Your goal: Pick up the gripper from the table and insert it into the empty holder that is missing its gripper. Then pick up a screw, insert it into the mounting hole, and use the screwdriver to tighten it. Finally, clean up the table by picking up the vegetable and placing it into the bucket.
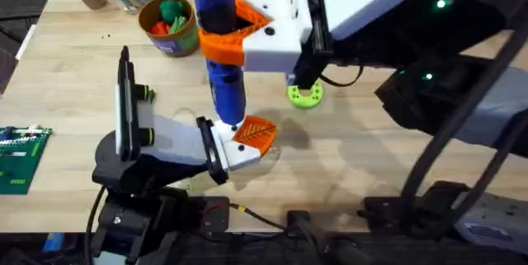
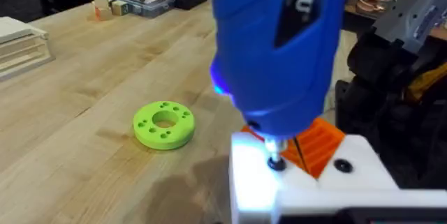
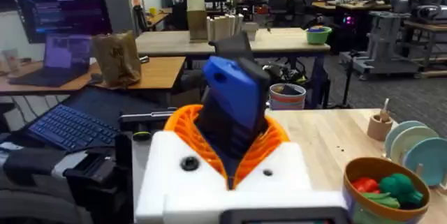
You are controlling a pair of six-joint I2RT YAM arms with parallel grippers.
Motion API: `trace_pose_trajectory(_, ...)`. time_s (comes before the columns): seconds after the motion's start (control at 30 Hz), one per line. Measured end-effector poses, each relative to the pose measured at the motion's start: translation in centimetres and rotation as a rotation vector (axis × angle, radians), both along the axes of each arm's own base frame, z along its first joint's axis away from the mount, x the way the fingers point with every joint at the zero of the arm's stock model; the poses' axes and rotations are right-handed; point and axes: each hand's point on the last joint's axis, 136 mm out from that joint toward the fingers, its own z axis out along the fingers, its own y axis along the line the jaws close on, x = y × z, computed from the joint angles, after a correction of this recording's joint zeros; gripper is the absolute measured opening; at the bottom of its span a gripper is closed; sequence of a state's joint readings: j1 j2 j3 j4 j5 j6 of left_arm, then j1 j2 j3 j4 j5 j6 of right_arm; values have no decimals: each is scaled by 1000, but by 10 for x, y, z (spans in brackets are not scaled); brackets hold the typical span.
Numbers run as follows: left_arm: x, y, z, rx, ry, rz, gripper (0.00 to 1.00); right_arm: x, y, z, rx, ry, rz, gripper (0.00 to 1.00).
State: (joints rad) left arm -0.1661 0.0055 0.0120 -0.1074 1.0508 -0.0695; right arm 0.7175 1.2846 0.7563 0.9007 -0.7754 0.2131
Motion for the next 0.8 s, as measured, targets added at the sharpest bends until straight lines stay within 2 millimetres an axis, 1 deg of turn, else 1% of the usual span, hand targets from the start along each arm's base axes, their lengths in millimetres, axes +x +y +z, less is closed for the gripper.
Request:
trace_pose_trajectory(0.1,0,0,0,0,-3,0,3,-2,-2,7,28,-26,6,29)
trace_pose_trajectory(0.17,0,0,0,0,-3,0,3,-7,-8,27,106,-99,10,29)
trace_pose_trajectory(0.23,0,0,0,0,-3,0,3,-12,-22,50,197,-194,7,29)
trace_pose_trajectory(0.3,0,0,0,0,-3,0,3,-12,-37,67,250,-250,-16,29)
trace_pose_trajectory(0.4,0,0,0,0,-3,0,3,-1,-53,74,259,-254,-60,29)
trace_pose_trajectory(0.47,0,0,0,0,-3,0,3,9,-56,69,235,-220,-83,29)
trace_pose_trajectory(0.53,0,0,0,0,-3,0,3,23,-55,55,179,-164,-108,29)
trace_pose_trajectory(0.63,0,0,0,0,-3,0,3,49,-56,22,53,-99,-166,29)
trace_pose_trajectory(0.7,0,0,0,1,-3,0,3,67,-63,2,-20,-97,-221,29)
trace_pose_trajectory(0.8,0,0,0,1,-3,0,3,94,-82,-22,-121,-162,-327,29)
